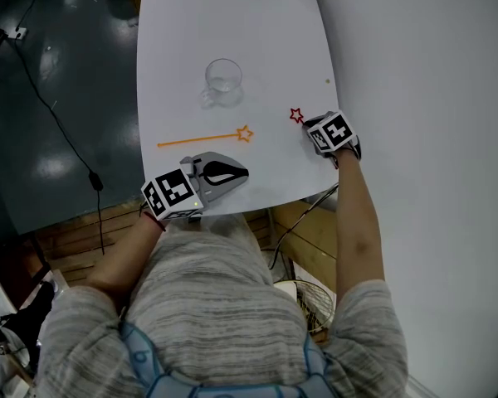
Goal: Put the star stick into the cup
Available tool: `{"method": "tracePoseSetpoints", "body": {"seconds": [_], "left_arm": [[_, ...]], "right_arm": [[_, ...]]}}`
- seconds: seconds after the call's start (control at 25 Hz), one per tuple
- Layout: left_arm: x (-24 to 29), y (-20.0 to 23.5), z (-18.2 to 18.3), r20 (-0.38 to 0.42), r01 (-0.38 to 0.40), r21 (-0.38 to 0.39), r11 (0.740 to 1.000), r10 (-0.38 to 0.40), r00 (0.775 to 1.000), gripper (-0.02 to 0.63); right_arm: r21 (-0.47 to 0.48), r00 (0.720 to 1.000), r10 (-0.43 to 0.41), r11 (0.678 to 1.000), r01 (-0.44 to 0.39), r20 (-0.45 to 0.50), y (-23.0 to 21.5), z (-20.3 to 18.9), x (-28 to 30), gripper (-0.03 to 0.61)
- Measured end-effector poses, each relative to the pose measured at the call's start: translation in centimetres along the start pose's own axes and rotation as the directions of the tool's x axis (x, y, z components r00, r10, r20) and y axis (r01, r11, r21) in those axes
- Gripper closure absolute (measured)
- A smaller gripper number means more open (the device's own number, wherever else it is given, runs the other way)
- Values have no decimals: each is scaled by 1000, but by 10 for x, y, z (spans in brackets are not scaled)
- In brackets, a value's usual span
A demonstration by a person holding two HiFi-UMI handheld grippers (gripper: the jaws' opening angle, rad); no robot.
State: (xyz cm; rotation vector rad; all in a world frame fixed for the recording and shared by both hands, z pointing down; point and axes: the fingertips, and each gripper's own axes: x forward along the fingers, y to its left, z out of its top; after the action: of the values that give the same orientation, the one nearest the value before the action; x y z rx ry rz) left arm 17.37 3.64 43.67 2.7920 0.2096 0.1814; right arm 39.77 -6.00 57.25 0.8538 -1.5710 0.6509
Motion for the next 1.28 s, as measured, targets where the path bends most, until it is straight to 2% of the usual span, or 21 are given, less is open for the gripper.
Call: {"method": "tracePoseSetpoints", "body": {"seconds": [0.12,0.36,0.56,0.68,0.76,1.04,1.16,1.28], "left_arm": [[-4,0,1,4,-10,-2,1000,10,1000,597],[-12,2,-1,9,-30,-1,1000,30,1000,597],[-19,1,1,16,-32,5,999,32,999,597],[-23,0,2,18,-33,10,999,33,999,597],[-26,0,3,20,-35,12,999,35,999,597],[-32,0,1,31,-49,16,999,49,998,597],[-34,-2,1,36,-52,16,998,52,998,597],[-36,-2,1,38,-56,17,998,55,998,597]], "right_arm": [[-11,999,-32,999,33,11,2,1,-1,558],[-16,994,-55,998,56,93,12,20,-11,558],[-21,981,-60,998,65,183,21,54,-32,560],[-18,958,-79,996,87,275,25,85,-53,560],[-7,931,-91,995,100,354,27,111,-72,560],[22,805,-107,993,117,584,41,191,-127,560],[48,733,-108,994,103,671,50,220,-149,558],[78,645,-115,993,85,756,57,245,-172,560]]}}
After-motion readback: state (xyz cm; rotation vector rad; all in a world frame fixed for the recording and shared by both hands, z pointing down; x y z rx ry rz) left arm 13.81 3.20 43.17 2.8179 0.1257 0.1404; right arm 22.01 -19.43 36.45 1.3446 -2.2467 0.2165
